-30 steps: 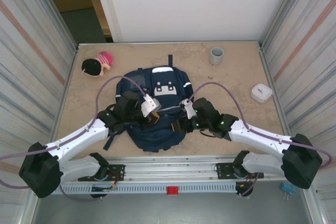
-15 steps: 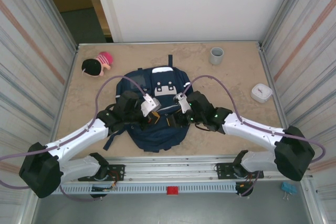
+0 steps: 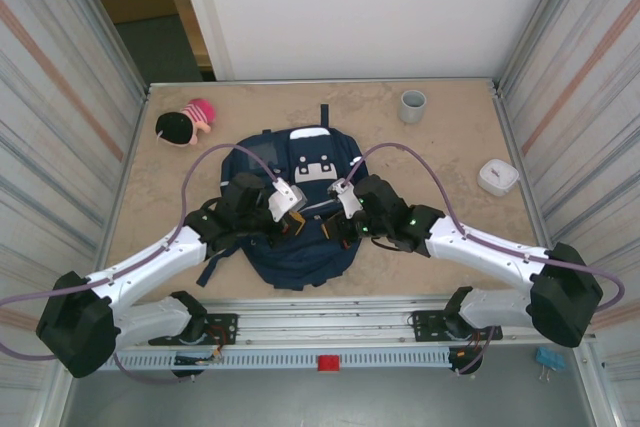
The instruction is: Pack books, pencil case, and school supplies into a backpack
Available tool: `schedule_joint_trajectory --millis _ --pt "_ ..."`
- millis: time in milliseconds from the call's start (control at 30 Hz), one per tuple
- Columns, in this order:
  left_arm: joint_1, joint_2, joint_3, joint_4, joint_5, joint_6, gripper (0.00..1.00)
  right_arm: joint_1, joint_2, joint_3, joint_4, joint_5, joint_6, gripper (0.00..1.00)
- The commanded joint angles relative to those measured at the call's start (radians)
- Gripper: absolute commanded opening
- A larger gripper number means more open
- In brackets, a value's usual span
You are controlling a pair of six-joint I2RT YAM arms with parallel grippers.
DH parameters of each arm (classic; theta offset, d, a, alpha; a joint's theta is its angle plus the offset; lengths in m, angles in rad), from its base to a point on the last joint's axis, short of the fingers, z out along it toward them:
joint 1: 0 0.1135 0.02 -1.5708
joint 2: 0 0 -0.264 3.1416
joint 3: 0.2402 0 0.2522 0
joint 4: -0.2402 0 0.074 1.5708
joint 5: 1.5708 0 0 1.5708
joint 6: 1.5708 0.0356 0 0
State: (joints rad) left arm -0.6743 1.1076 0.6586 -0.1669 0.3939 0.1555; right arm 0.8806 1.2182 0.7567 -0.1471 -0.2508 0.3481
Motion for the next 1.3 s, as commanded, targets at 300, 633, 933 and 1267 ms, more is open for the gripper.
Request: schedule_joint_trajectory --millis 300,633,933,1267 --pt "-0.001 -0.029 0.018 0.055 0.058 -0.016 0.00 0.030 0.067 0.076 0.019 0.032 -0.008 0.32" --pt "-0.001 -0.063 0.006 0.025 -0.036 -0.005 0.00 -0.006 0.043 0.074 -0.040 0.104 0.023 0.00" --pt "0.024 -0.120 -0.027 -0.011 -0.086 0.017 0.00 -0.153 -0.131 -0.088 -0.079 0.050 0.040 0.00" --pt "-0.089 -0.077 0.038 -0.057 -0.036 0.107 0.57 -0.110 -0.142 -0.075 0.024 -0.142 0.012 0.00"
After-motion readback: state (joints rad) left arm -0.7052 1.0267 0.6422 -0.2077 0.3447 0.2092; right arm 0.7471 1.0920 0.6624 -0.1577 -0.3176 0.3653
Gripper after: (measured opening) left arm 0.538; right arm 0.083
